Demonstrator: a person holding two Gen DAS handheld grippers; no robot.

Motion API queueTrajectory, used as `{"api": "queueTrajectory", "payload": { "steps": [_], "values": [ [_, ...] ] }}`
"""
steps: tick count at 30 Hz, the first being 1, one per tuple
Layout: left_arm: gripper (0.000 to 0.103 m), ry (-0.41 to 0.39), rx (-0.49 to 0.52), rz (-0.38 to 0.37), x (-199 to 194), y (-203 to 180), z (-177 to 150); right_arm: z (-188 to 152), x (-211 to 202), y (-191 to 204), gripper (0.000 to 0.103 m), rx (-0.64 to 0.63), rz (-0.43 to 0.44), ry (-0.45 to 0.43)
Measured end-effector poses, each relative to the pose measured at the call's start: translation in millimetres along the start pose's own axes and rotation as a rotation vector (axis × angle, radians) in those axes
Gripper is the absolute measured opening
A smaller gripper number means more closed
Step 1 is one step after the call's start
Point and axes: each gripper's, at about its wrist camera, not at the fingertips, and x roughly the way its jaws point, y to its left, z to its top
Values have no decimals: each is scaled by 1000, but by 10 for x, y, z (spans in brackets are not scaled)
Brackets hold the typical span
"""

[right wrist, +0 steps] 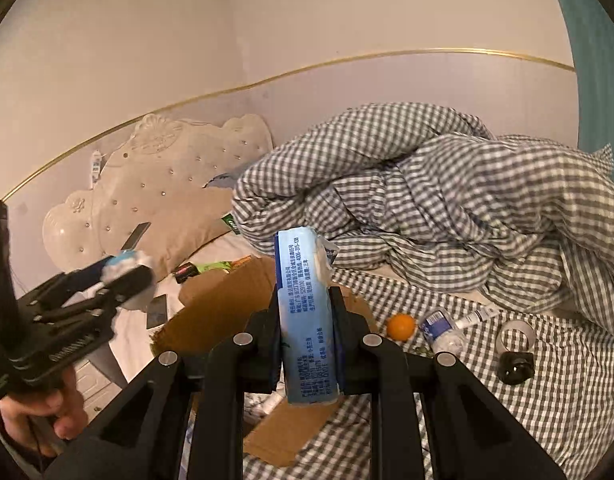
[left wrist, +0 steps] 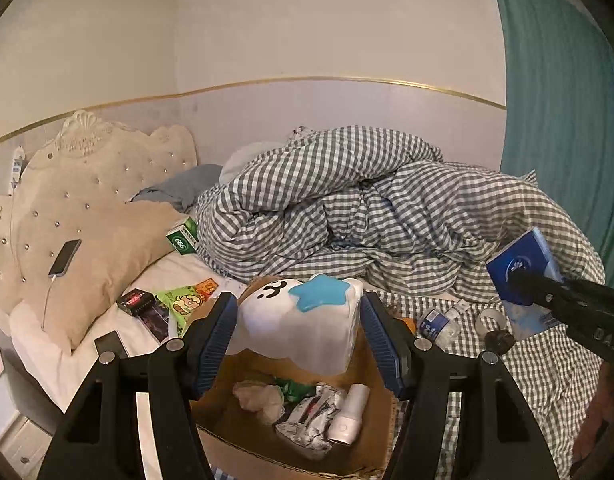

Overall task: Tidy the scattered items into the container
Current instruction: 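Drop the toy into the cardboard box with left tool while right tool lifts the blue box, then carry the blue-and-white box over the cardboard box and open right tool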

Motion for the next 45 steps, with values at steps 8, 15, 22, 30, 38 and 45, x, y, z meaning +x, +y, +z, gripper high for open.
{"api": "queueTrajectory", "payload": {
  "steps": [8, 15, 22, 30, 38, 45],
  "values": [
    [65, 56, -27, -10, 345, 188, -72, -43, 157, 153, 19, -14, 22, 32],
    [81, 96, -25, -24, 623, 272, -98, -166, 427, 241, 19, -30, 22, 78],
    [99, 28, -30, -3, 502, 427, -47, -248, 731, 398, 19, -68, 27, 120],
    [101, -40, -98, 29, 260, 780, 93, -340, 1082, 682, 19, -96, 52, 159],
    [101, -58, -105, 40, 216, 949, 109, -297, 1177, 748, 71, -104, 0, 120],
    [101, -34, -118, 29, 261, 963, 74, -217, 969, 654, 84, -88, -46, 45]
  ]
}}
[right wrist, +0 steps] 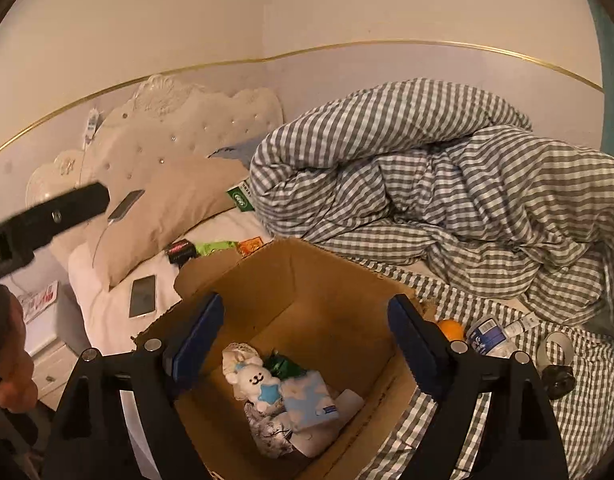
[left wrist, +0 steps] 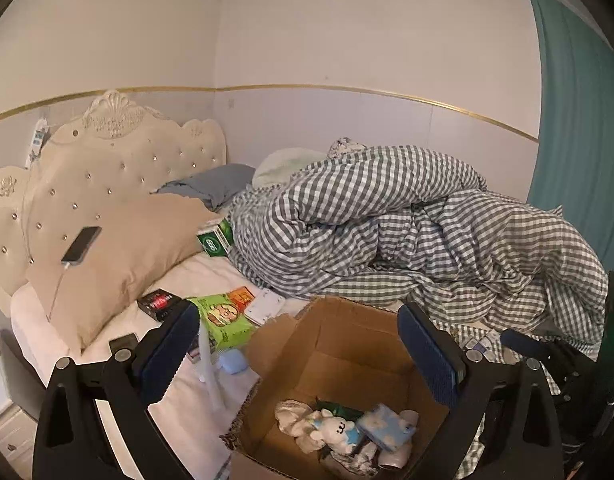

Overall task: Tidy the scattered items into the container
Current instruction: 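Carry the blue-and-white box over the cardboard box and open right tool, then move both tools back over the remaining items on the sheet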

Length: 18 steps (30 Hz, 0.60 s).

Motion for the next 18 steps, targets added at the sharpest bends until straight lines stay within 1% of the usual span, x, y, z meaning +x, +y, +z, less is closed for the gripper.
{"api": "queueTrajectory", "payload": {
  "steps": [1, 3, 5, 8, 11, 18],
  "values": [
    [101, 4, -10, -15, -4, 0, 0, 3, -38, -8, 84, -2, -4, -5],
    [101, -3, -16, -20, -20, -24, 2, 9, -107, -37, 85, -7, -15, -20],
    [102, -8, -8, -15, -30, -101, 5, -5, -202, -82, 88, -15, -39, -41],
    [102, -7, 4, -29, -38, -274, 4, -20, -337, -207, 91, -20, -85, -65],
    [102, -11, 20, -42, -46, -469, -11, -39, -491, -446, 92, -1, -120, -80],
    [102, -5, 73, -110, 4, -1127, -51, -123, -915, -1138, 102, 69, -223, -111]
  ]
}}
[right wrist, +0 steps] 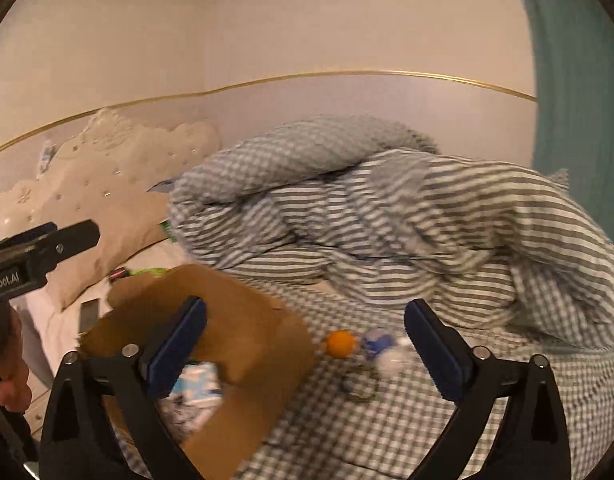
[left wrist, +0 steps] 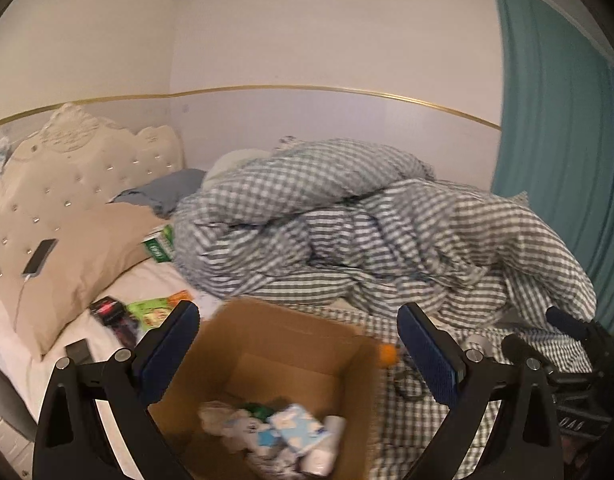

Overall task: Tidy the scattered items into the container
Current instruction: 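Move both tools back over the remaining items on the sheet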

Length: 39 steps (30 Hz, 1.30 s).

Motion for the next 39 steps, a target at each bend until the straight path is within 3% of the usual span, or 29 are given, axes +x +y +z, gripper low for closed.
{"api": "queueTrajectory", "payload": {
  "steps": [15, 24, 28, 39],
  "values": [
    [102, 48, 138, -116, 426, -1441, -267, -284, -371, -1438, 103, 103, -205, 12],
    [102, 124, 145, -126, 915, -1713, -650, -618, -58, -1920, 103, 153, -248, 84],
    [102, 171, 192, -118, 1199, -1882, -919, -839, 160, -2056, 103, 172, -241, 134],
    [102, 308, 189, -68, 2005, -1996, -1683, -1377, 753, -2303, 103, 217, -235, 231]
  ]
}}
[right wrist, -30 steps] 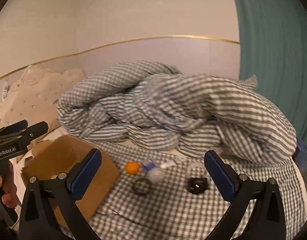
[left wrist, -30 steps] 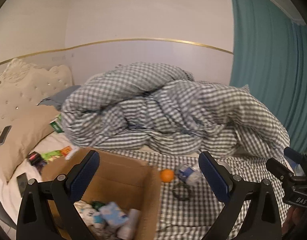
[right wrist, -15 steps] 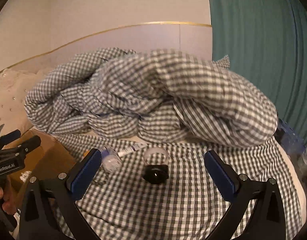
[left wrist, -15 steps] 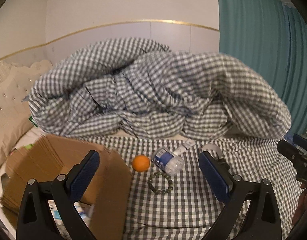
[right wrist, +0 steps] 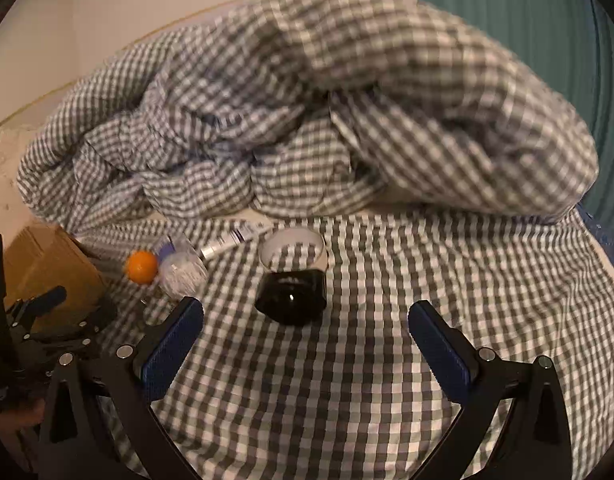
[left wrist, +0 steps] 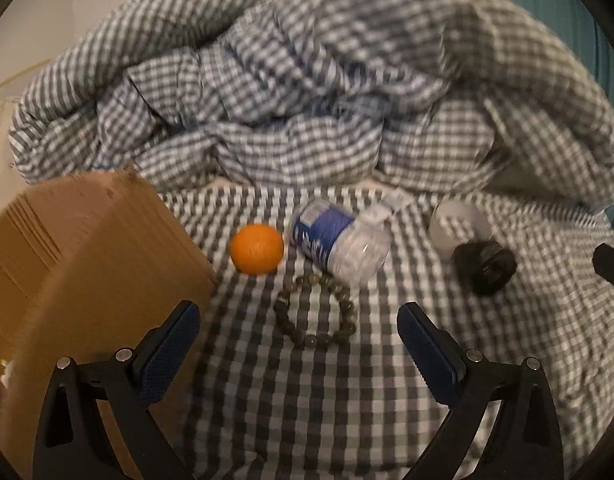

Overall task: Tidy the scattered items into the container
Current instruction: 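Move both tools back over the remaining items on the sheet, then grasp the bead bracelet with left tool while right tool grasps the black round cup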

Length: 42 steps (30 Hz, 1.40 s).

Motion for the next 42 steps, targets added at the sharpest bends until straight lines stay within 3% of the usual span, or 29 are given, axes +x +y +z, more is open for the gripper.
{"api": "queueTrajectory", "payload": {
  "steps": [13, 17, 22, 24, 33, 35, 42],
  "values": [
    [101, 71, -23, 6, 816, -109, -69, -67, 498, -75, 103, -8, 0, 39],
    [82, 126, -44, -16, 984, -79, -131, -66, 562, -68, 103, -11, 5, 43],
    [35, 104, -21, -30, 919, -111, -153, -71, 640, -11, 103, -24, 7, 52],
    [23, 98, -12, -33, 897, -132, -155, -78, 656, 20, 103, -31, 9, 52],
    [23, 54, 2, -49, 713, -151, -161, -89, 956, 94, 103, -58, -3, 101],
    [0, 55, -1, -56, 656, -138, -156, -65, 1040, 125, 103, -55, 2, 108],
    [0, 29, 13, -71, 509, -99, -85, -21, 1338, 283, 103, -98, -51, 138]
  ]
}}
